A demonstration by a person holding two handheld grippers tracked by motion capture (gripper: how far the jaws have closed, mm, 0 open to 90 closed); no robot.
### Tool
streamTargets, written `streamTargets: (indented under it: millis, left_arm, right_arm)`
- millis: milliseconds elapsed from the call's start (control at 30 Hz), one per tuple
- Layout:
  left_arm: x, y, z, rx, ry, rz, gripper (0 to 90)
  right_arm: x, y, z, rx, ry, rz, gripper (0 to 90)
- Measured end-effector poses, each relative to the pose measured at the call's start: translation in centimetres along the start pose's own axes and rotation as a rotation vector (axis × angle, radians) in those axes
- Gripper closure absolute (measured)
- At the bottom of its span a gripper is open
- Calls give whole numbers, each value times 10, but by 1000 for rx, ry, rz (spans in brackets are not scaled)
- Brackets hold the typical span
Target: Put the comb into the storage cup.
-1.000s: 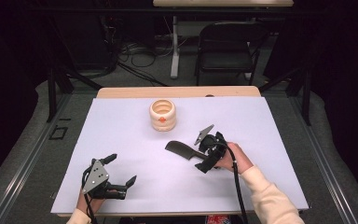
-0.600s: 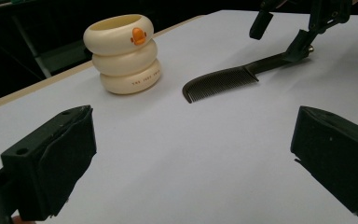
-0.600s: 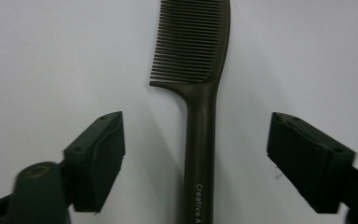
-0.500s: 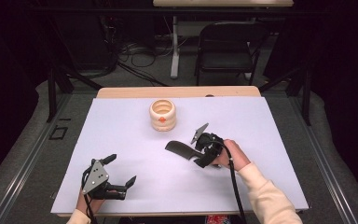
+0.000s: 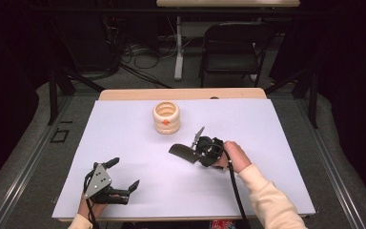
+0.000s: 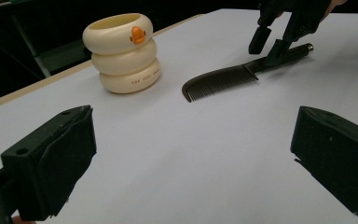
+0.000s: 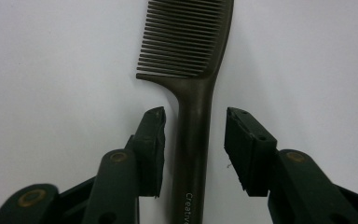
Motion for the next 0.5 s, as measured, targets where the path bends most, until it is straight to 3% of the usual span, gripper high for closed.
streamTargets:
  millis: [300, 500]
  left_arm:
    - [0, 0, 1, -3, -3, -2, 2]
    - [0, 0, 1, -4, -5, -2, 1]
  right_arm:
    - [10, 0, -2, -1, 0, 71, 657]
    - [13, -1, -4, 6, -1, 77, 703]
Point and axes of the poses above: each handheld gripper's, and its own axes: x roughly forward along the jaws, y roughly out of its underside, z roughly to its left, the point moved 8 cm from there along x, roughly forward along the jaws, and after that the axes turned 10 degrees about -y, right-handed, at the moved point
